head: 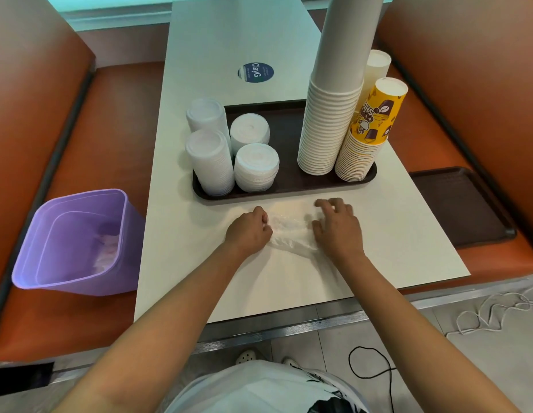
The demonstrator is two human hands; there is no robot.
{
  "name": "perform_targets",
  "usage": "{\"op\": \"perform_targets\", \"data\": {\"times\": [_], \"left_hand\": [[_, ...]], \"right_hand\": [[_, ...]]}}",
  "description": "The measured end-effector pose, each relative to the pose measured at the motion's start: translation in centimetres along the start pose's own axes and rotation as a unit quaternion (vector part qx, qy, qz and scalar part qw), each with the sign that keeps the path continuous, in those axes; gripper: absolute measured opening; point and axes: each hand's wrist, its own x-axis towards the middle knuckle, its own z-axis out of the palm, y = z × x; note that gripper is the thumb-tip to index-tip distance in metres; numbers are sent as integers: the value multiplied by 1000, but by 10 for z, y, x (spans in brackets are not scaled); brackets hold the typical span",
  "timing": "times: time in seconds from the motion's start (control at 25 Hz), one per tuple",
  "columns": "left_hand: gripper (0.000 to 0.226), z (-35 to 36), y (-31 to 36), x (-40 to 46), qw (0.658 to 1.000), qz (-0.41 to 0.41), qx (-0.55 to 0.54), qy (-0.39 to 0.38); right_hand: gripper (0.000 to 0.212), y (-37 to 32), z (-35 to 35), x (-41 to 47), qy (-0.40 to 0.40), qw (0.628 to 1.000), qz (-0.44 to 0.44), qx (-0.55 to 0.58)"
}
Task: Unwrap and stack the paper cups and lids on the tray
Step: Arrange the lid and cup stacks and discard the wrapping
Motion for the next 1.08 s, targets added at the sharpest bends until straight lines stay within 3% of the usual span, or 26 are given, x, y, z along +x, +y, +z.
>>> {"op": "perform_targets", "data": {"times": [0.08, 0.16, 0.24, 0.32, 0.4, 0.44, 0.64, 0.76, 0.84, 0.96, 1.08], "left_hand": [[23, 3, 0, -2, 1000, 5, 15, 18], [26, 5, -2, -3, 999, -3, -25, 44], [30, 7, -6, -7, 993, 36, -34, 111], [25, 14, -10, -12, 959, 189, 47, 206], [23, 24, -15, -21, 918, 327, 97, 202], [27, 29, -16, -26, 913, 354, 107, 174], [26, 32, -11, -32, 941, 309, 65, 120], [18, 24, -10, -32, 969, 222, -86, 70], [11, 19, -11, -33, 968, 152, -197, 40], [11, 16, -10, -34, 964, 127, -231, 26], [10, 13, -6, -35, 964, 115, -238, 37]], "right_hand": [[26, 2, 6, -4, -2, 988, -148, 36], [17, 6, 13, -8, -43, 979, -195, 31], [18, 6, 15, -11, -72, 984, -158, 47], [25, 3, 16, -14, -100, 987, -103, 70], [30, -1, 15, -16, -123, 986, -72, 87], [31, -3, 13, -17, -132, 985, -63, 95], [31, -4, 6, -16, -183, 977, -34, 105], [48, 6, -1, -17, -179, 971, -66, 141], [56, 14, -4, -17, -189, 968, -117, 115], [39, 12, -1, -20, -190, 968, -150, 70], [24, 3, 9, -24, -114, 983, -88, 112]]}}
